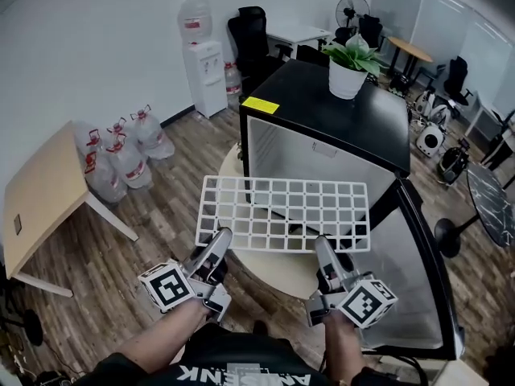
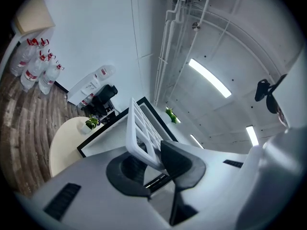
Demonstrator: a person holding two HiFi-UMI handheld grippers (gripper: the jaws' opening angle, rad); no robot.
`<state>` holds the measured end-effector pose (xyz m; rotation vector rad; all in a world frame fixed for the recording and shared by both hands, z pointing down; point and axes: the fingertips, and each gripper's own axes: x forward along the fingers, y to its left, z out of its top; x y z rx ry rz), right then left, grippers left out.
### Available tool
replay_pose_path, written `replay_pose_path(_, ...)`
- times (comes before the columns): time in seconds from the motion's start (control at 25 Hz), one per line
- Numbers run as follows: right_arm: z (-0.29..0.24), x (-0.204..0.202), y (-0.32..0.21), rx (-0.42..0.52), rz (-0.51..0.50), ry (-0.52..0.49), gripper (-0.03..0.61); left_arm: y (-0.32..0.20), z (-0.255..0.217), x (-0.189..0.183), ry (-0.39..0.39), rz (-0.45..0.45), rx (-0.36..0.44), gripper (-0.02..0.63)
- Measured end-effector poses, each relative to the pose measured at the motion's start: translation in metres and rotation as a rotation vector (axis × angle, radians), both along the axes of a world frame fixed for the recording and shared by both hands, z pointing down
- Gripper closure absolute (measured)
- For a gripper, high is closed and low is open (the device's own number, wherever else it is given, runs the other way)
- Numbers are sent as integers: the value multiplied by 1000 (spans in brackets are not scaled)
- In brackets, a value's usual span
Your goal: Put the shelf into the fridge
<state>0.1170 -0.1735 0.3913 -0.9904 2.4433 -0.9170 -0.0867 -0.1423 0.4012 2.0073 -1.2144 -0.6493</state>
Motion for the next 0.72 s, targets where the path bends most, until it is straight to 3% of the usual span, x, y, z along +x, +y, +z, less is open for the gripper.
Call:
replay_pose_path(0.2, 1, 5, -14, -25, 99, 9, 451, -34, -3, 4, 12, 100, 5, 532)
replay_pose_path(0.4, 20, 8, -22, -106, 248, 57, 451, -63, 5, -4, 5, 203, -18, 532)
replay_pose_path(0.72, 35, 7, -35, -150, 360, 20, 451, -99, 14, -1, 19, 317, -36, 532)
